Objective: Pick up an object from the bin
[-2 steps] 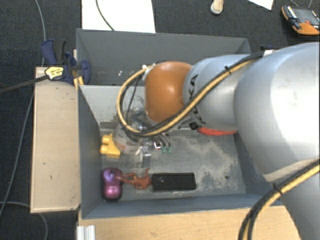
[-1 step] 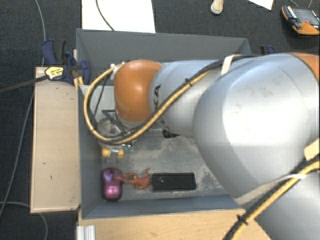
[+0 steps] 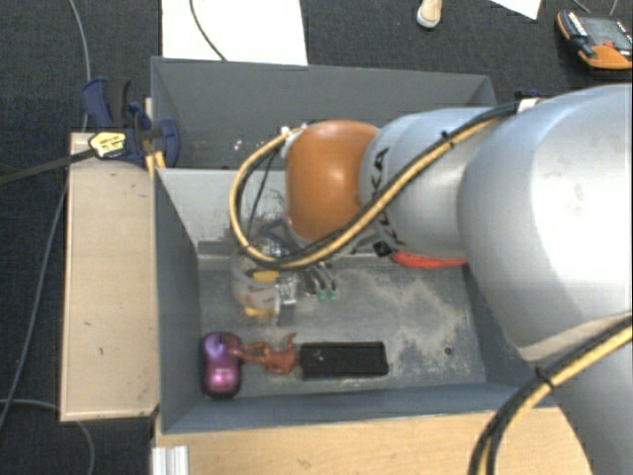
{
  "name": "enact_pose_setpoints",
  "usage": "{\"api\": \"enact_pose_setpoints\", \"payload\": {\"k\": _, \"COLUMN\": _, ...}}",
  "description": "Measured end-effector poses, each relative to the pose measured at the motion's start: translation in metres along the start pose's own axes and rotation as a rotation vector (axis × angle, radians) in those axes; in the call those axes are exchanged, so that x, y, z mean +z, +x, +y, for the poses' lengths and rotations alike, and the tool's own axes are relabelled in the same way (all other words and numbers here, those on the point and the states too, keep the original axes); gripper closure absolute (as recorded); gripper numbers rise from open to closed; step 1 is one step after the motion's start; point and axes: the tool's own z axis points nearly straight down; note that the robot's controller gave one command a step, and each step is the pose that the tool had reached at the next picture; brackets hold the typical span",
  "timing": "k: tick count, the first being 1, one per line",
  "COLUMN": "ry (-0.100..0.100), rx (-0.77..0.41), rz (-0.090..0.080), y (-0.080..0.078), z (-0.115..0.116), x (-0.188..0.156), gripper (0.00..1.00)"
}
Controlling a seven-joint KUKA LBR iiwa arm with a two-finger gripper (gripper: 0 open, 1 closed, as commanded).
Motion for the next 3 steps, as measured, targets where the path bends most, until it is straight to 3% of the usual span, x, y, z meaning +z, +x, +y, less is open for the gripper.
{"api": "enact_pose_setpoints", "payload": {"k": 2, "ry": 0.001, "rx": 0.002, "rz": 0.010, "y": 0.003, "z": 0.000, "x": -0.014, "gripper": 1.00}}
{"api": "enact_pose_setpoints", "payload": {"k": 3, "ry": 0.000, "rx": 0.003, "rz": 0.005, "y": 0.002, "z": 0.000, "x": -0.056, "gripper": 1.00}}
